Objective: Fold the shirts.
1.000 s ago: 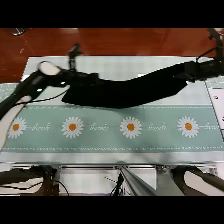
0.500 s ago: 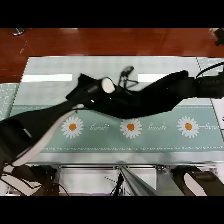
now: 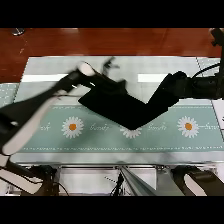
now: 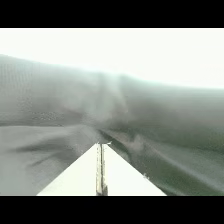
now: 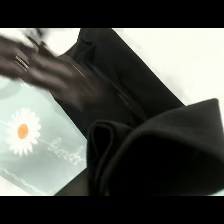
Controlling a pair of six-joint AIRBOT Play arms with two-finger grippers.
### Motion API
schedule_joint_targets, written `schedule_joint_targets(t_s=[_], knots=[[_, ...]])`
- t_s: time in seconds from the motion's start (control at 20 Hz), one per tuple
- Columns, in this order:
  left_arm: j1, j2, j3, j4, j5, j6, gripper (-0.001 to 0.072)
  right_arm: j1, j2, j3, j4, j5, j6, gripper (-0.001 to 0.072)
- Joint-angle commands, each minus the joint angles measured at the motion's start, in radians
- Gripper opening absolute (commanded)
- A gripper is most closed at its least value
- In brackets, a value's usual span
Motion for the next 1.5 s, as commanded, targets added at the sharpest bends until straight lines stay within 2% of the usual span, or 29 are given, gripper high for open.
schedule_joint_targets(t_s=[0.0, 0.15, 0.4, 0.6, 0.75, 0.9, 0.95, 1.0, 1.05, 1.2, 1.3, 1.4, 1.45], knots=[[0.251, 0.14, -0.016, 0.058, -0.124, 0.007, 0.0022, 0.038, -0.055, 0.003, 0.085, -0.027, -0.014, 0.0024], [0.447, 0.328, -0.11, 0.153, -0.174, 0.008, 0.0022, 0.175, -0.219, 0.066, 0.111, -0.076, -0.036, 0.0024], [0.636, 0.743, -0.418, 0.155, -0.179, 0.125, 0.0022, 0.357, -0.624, 0.341, 0.084, -0.179, -0.024, 0.0024], [0.693, 0.954, -0.578, 0.164, -0.171, 0.135, 0.0023, 0.425, -0.911, 0.549, 0.099, -0.153, 0.038, 0.0024], [0.67, 0.987, -0.636, 0.156, -0.171, 0.134, 0.0022, 0.457, -1.045, 0.654, 0.179, -0.17, 0.062, 0.0025], [0.619, 0.969, -0.695, 0.156, -0.132, 0.134, 0.0023, 0.462, -1.109, 0.72, 0.294, -0.261, 0.083, 0.0032], [0.6, 0.962, -0.718, 0.156, -0.118, 0.134, 0.0023, 0.462, -1.116, 0.733, 0.324, -0.275, 0.082, 0.0217], [0.584, 0.958, -0.74, 0.156, -0.1, 0.126, 0.0023, 0.462, -1.116, 0.739, 0.332, -0.271, 0.077, 0.0564], [0.57, 0.955, -0.763, 0.156, -0.081, 0.121, 0.0023, 0.456, -1.114, 0.748, 0.33, -0.232, 0.051, 0.0626], [0.571, 0.945, -0.781, 0.157, -0.076, 0.119, 0.0022, 0.372, -1.085, 0.766, 0.304, -0.019, 0.048, 0.0625], [0.589, 0.945, -0.781, 0.157, -0.078, 0.119, 0.0023, 0.252, -1.006, 0.766, 0.226, 0.156, 0.037, 0.0625], [0.596, 0.945, -0.782, 0.157, -0.089, 0.119, 0.0023, 0.143, -0.881, 0.753, 0.012, 0.283, 0.021, 0.0625], [0.596, 0.946, -0.782, 0.157, -0.096, 0.119, 0.0022, 0.093, -0.792, 0.709, -0.138, 0.294, 0.018, 0.0625]])
